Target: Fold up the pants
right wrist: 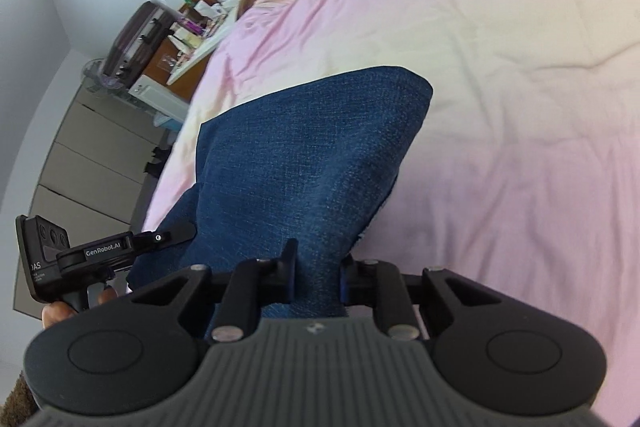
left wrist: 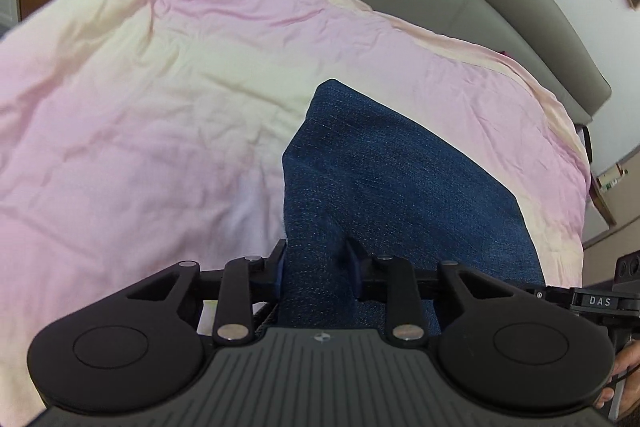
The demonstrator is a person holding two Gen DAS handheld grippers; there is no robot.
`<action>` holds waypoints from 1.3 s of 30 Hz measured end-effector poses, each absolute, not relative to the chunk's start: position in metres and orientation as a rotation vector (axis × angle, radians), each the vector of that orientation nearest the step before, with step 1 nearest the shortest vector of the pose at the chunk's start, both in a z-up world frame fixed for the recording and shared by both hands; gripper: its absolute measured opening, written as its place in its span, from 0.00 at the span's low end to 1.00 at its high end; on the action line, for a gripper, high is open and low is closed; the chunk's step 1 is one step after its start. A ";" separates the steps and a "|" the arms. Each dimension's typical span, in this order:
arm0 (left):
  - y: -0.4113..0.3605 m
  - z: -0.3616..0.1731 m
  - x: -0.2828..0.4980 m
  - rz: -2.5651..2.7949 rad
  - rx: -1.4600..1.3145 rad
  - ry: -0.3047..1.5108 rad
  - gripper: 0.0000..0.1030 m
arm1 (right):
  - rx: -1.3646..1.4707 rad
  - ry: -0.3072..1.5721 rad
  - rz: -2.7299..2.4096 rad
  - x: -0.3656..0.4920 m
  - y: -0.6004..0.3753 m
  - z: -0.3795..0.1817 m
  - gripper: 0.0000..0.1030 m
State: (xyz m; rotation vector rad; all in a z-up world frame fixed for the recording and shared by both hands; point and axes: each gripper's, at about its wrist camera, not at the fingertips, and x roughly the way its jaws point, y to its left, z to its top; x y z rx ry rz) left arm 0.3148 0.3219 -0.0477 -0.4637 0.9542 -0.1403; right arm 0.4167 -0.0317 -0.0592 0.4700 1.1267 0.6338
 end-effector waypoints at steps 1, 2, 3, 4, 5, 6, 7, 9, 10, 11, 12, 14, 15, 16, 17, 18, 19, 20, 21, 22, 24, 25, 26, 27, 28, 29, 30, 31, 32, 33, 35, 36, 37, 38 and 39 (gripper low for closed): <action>0.317 -0.036 0.305 -0.135 -0.444 0.951 0.32 | 0.473 1.121 0.644 0.405 -0.034 -0.051 0.14; 0.314 -0.027 0.294 -0.130 -0.429 0.946 0.31 | 0.474 1.115 0.655 0.392 -0.036 -0.044 0.14; 0.311 -0.018 0.283 -0.125 -0.414 0.942 0.31 | 0.478 1.110 0.666 0.379 -0.038 -0.037 0.14; 0.308 -0.012 0.272 -0.115 -0.408 0.940 0.31 | 0.482 1.105 0.676 0.369 -0.040 -0.032 0.14; 0.305 -0.006 0.261 -0.109 -0.406 0.941 0.31 | 0.486 1.097 0.691 0.355 -0.042 -0.026 0.14; 0.303 -0.003 0.253 -0.110 -0.401 0.940 0.31 | 0.489 1.089 0.707 0.344 -0.045 -0.023 0.14; 0.300 -0.002 0.242 -0.112 -0.397 0.940 0.31 | 0.493 1.081 0.720 0.333 -0.047 -0.021 0.14; 0.296 -0.005 0.227 -0.122 -0.394 0.938 0.31 | 0.507 1.069 0.743 0.310 -0.056 -0.022 0.14; 0.293 -0.010 0.221 -0.127 -0.397 0.938 0.31 | 0.509 1.062 0.754 0.301 -0.061 -0.025 0.14; 0.290 -0.017 0.217 -0.133 -0.402 0.941 0.31 | 0.515 1.058 0.757 0.294 -0.065 -0.029 0.14; 0.288 -0.025 0.214 -0.138 -0.401 0.944 0.31 | 0.521 1.056 0.757 0.288 -0.069 -0.035 0.14; 0.289 -0.046 0.208 -0.137 -0.425 0.959 0.31 | 0.514 1.048 0.746 0.279 -0.077 -0.051 0.14; 0.288 -0.056 0.209 -0.136 -0.426 0.965 0.31 | 0.505 1.042 0.740 0.276 -0.079 -0.058 0.14; 0.289 -0.068 0.211 -0.134 -0.431 0.969 0.31 | 0.507 1.043 0.734 0.275 -0.081 -0.068 0.14; 0.291 -0.080 0.212 -0.133 -0.447 0.973 0.31 | 0.507 1.045 0.732 0.276 -0.082 -0.077 0.14; 0.294 -0.091 0.213 -0.137 -0.455 0.974 0.31 | 0.506 1.045 0.729 0.278 -0.082 -0.087 0.14; 0.296 -0.101 0.215 -0.136 -0.469 0.977 0.31 | 0.504 1.050 0.725 0.281 -0.081 -0.096 0.14; 0.299 -0.112 0.217 -0.135 -0.484 0.981 0.31 | 0.501 1.056 0.720 0.284 -0.080 -0.104 0.14; 0.301 -0.121 0.220 -0.135 -0.486 0.984 0.31 | 0.498 1.063 0.715 0.288 -0.078 -0.115 0.14; 0.302 -0.130 0.221 -0.136 -0.487 0.989 0.31 | 0.499 1.071 0.709 0.291 -0.078 -0.123 0.14; 0.303 -0.146 0.226 -0.141 -0.489 1.001 0.31 | 0.503 1.089 0.694 0.300 -0.075 -0.141 0.14; 0.303 -0.155 0.228 -0.147 -0.495 1.008 0.31 | 0.500 1.095 0.689 0.303 -0.075 -0.148 0.14; 0.304 -0.163 0.228 -0.154 -0.504 1.015 0.31 | 0.498 1.102 0.680 0.306 -0.075 -0.156 0.14; 0.305 -0.170 0.229 -0.160 -0.516 1.013 0.31 | 0.499 1.113 0.670 0.308 -0.075 -0.163 0.14; 0.308 -0.176 0.228 -0.172 -0.532 1.007 0.32 | 0.505 1.128 0.659 0.312 -0.075 -0.172 0.14; 0.311 -0.181 0.228 -0.185 -0.547 1.003 0.32 | 0.516 1.140 0.653 0.314 -0.076 -0.180 0.14; 0.314 -0.184 0.228 -0.195 -0.553 1.003 0.34 | 0.526 1.149 0.647 0.316 -0.077 -0.188 0.15; 0.314 -0.187 0.228 -0.202 -0.540 1.002 0.35 | 0.534 1.158 0.640 0.318 -0.078 -0.195 0.16; 0.310 -0.188 0.229 -0.205 -0.503 0.998 0.38 | 0.533 1.168 0.630 0.320 -0.078 -0.201 0.22; 0.305 -0.189 0.229 -0.204 -0.456 0.992 0.41 | 0.521 1.182 0.615 0.322 -0.076 -0.206 0.26; 0.300 -0.193 0.228 -0.185 -0.425 0.986 0.43 | 0.496 1.189 0.587 0.322 -0.072 -0.213 0.28; 0.301 -0.194 0.227 -0.175 -0.443 0.986 0.44 | 0.482 1.192 0.575 0.322 -0.069 -0.214 0.30; 0.302 -0.195 0.227 -0.169 -0.458 0.986 0.46 | 0.471 1.193 0.561 0.322 -0.065 -0.214 0.30; 0.304 -0.194 0.225 -0.165 -0.465 0.988 0.47 | 0.462 1.193 0.547 0.321 -0.062 -0.213 0.31; 0.304 -0.190 0.223 -0.163 -0.462 0.987 0.47 | 0.453 1.191 0.538 0.320 -0.060 -0.211 0.33</action>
